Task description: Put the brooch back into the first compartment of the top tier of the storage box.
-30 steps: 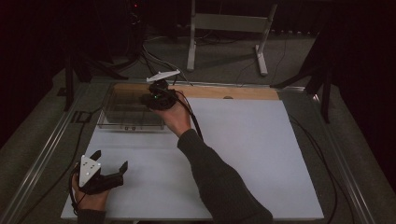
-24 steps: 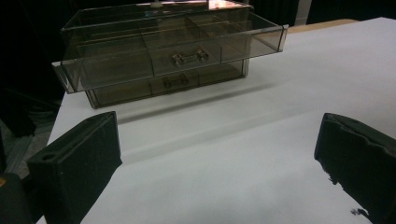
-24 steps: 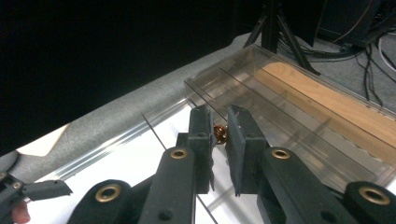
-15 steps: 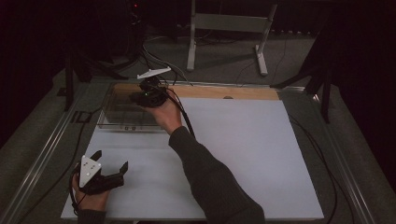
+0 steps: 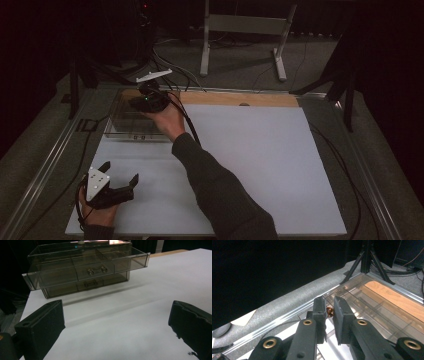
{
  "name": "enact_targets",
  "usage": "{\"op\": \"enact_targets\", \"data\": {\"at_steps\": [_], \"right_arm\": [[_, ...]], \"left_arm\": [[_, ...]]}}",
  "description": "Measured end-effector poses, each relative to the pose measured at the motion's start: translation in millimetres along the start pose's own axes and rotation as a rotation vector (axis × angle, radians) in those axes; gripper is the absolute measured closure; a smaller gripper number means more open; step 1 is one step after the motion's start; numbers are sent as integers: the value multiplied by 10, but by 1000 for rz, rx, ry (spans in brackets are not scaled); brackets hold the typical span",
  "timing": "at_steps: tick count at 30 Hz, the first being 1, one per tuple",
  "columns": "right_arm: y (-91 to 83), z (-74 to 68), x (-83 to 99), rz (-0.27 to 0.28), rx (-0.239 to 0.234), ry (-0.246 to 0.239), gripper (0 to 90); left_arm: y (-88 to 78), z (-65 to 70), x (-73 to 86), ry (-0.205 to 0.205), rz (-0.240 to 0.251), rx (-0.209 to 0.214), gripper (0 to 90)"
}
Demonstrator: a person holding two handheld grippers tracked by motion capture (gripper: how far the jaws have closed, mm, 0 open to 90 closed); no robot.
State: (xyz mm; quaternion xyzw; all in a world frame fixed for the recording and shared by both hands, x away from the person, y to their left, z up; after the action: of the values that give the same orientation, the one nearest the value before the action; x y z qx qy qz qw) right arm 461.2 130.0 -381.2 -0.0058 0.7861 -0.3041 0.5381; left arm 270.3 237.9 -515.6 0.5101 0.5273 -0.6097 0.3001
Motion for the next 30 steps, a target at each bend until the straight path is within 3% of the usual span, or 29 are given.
{"op": "enact_targets", "data": {"at_steps": [12,22,30], "right_arm": [[121,-29,-64,-1,-11,4,810],[274,-139,-85,-25,-4,-43,809],[326,-142,-58,-28,-9,-27,808]], "left_arm": [[10,18,-7,-15,4,8,11],[3,44,-22,-14,11,16,11],[-7,55,-33,-15,17,18,11]]}}
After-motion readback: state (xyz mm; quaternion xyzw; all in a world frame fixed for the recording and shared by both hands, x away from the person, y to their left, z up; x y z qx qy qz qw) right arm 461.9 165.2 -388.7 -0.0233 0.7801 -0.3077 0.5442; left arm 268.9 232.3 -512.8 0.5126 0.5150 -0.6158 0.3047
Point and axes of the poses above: each handheld gripper's, and its own axes: y roughly forward along the jaws, x roughly out of its underside, z roughly to its right, the point moved 5 cm from there along y, roughly forward along the jaws, and after that the axes turned 3 degrees about -x, right-handed, at the moved point
